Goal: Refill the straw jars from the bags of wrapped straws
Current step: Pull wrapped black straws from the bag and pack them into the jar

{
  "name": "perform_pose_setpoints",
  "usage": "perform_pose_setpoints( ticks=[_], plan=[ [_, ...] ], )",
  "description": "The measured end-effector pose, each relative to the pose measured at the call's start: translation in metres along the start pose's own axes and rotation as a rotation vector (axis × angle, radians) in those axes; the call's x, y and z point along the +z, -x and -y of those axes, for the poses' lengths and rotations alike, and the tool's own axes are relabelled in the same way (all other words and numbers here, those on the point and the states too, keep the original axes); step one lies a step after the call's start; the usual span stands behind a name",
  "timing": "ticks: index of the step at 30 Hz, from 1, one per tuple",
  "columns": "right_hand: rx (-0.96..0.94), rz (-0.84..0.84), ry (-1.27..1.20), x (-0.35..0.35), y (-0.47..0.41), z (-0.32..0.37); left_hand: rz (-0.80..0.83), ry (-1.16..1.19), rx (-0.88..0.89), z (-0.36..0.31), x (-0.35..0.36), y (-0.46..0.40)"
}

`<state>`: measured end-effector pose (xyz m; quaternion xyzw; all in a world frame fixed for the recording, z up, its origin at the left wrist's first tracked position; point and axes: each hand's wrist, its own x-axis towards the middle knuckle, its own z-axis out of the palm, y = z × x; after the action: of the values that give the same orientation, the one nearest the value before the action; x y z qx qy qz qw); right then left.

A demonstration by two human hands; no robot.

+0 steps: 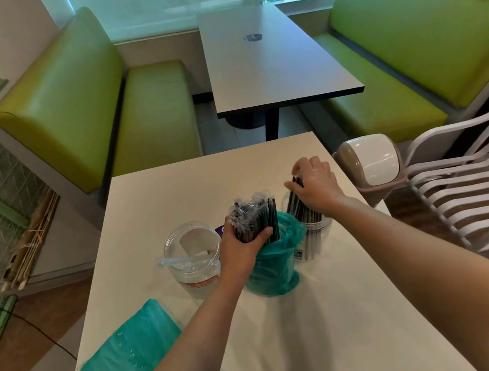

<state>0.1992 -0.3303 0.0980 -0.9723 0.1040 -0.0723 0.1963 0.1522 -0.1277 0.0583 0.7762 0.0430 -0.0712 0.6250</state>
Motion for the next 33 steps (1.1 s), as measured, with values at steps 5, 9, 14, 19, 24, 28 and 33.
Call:
perform_pose_setpoints(
  ticks=[5,9,14,19,24,28,33],
  plan=[
    [-0.024,-0.134,0.027,-0.003,0.014,-0.002,0.009,0.015,0.006,-0.001,-0.001,0.001],
    [-0.045,-0.076,0.052,-0.009,0.021,-0.003,0.008,-0.006,0.007,0.0,-0.003,0.001],
    [-0.028,-0.317,0.053,-0.012,0.045,0.01,0.001,-0.013,0.003,0.001,-0.004,0.002],
    [-0.075,-0.305,-0.577,0.005,0.098,0.039,-0.007,-0.02,0.011,0.004,-0.004,0.002],
    [0.093,-0.065,-0.766,0.031,0.123,0.042,-0.001,0.0,0.018,0.006,-0.004,0.003],
    [0.175,0.028,-0.755,0.034,0.122,0.035,0.019,0.017,-0.003,0.01,-0.006,0.004],
    [0.138,0.171,-0.663,0.036,0.113,0.029,0.074,0.028,-0.015,0.014,-0.009,0.005]
  ],
)
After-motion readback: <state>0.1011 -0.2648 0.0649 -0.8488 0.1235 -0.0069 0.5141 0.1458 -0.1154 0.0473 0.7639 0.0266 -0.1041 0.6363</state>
